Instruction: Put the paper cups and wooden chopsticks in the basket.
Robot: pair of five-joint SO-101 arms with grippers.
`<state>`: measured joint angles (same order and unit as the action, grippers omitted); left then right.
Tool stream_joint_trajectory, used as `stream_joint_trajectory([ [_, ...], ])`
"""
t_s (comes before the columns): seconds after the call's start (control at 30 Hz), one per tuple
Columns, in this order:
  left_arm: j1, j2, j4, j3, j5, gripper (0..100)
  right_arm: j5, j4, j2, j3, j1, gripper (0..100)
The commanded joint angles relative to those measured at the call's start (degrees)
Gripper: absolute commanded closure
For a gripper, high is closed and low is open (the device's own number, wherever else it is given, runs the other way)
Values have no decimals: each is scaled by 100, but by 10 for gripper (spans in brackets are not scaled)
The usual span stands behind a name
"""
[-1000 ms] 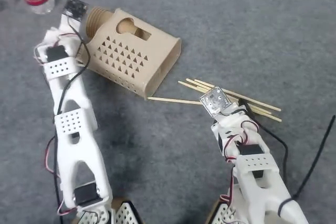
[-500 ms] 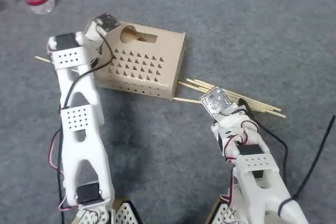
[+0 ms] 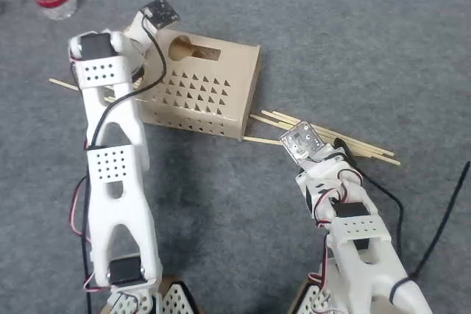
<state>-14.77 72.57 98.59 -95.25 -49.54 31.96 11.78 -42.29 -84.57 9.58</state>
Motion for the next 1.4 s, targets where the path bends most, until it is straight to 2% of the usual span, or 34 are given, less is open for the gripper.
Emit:
stream_joint_trajectory([
  [0.0, -343, -633, -686, -92, 35, 988, 53, -110, -84, 26, 31, 746],
  [0.17, -747, -607, -2084, -57, 211, 988, 53, -110, -84, 26, 31, 746],
  [0.3, -782, -343, -3429, 84, 1231, 988, 53, -110, -84, 26, 31, 746],
  [0.37, -782, -9, -4193, 66, 1503, 988, 53, -110, -84, 26, 31, 746],
  [0.57, -782, 1389, -6558, 66, 1275, 988, 53, -101, -84, 26, 31, 746],
  [0.7, -791, 2154, -7262, 48, 1020, 988, 53, -92, -84, 26, 31, 746],
  [0.93, -765, 2391, -7323, 84, 1020, 988, 53, -92, -84, 26, 31, 746],
  [1.13, -554, 2251, -5925, -136, 1029, 988, 53, -110, -84, 26, 31, 746],
  [1.37, -308, 1380, -4114, -110, 1626, 988, 62, -101, -84, 18, 119, 746],
])
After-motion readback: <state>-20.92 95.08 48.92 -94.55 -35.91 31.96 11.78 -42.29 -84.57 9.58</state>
